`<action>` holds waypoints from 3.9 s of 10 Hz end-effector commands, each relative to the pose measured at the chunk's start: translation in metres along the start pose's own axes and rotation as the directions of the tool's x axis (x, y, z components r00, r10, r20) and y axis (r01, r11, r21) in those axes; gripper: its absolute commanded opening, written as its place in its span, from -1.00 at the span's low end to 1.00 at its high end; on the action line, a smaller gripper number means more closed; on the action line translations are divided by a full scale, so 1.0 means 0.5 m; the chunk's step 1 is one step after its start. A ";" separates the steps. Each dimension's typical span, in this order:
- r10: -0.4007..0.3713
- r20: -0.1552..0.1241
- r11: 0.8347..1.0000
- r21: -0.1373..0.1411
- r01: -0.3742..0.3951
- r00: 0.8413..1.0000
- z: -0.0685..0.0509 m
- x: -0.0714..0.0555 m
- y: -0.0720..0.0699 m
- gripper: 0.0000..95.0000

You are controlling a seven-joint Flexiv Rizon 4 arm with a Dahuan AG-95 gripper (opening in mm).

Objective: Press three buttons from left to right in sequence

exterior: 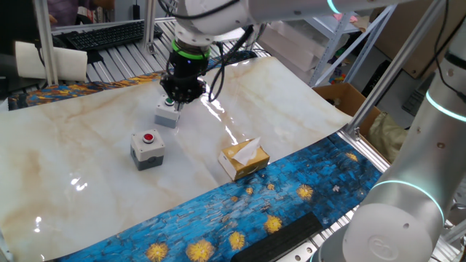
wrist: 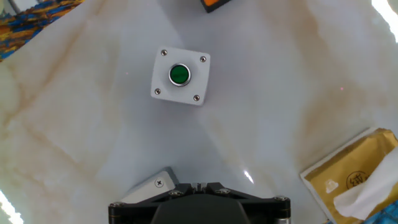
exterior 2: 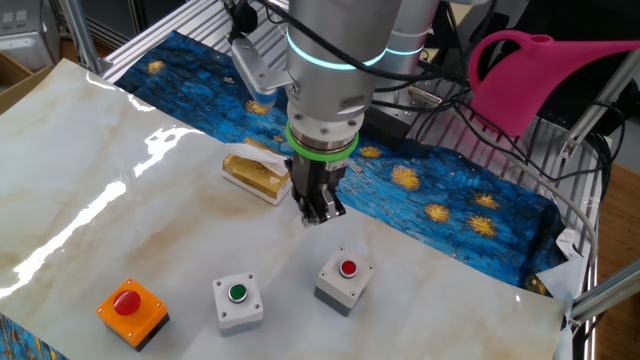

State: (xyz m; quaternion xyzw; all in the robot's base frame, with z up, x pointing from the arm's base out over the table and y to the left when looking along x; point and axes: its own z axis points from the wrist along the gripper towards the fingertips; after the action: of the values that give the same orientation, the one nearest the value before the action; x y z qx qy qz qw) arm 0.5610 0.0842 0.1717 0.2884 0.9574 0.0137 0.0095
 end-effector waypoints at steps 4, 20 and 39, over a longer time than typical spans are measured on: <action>-0.063 -0.029 0.995 0.077 0.065 0.998 0.000 0.000 0.000 -1.00; -0.136 -0.058 0.990 0.029 0.138 0.989 0.021 0.004 0.040 -1.00; -0.013 -0.088 0.999 -0.033 0.010 0.996 0.084 0.046 0.061 -1.00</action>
State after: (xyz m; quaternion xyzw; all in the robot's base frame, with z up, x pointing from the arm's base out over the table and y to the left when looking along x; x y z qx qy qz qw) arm 0.5594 0.1230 0.1308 0.2835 0.9575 0.0450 -0.0288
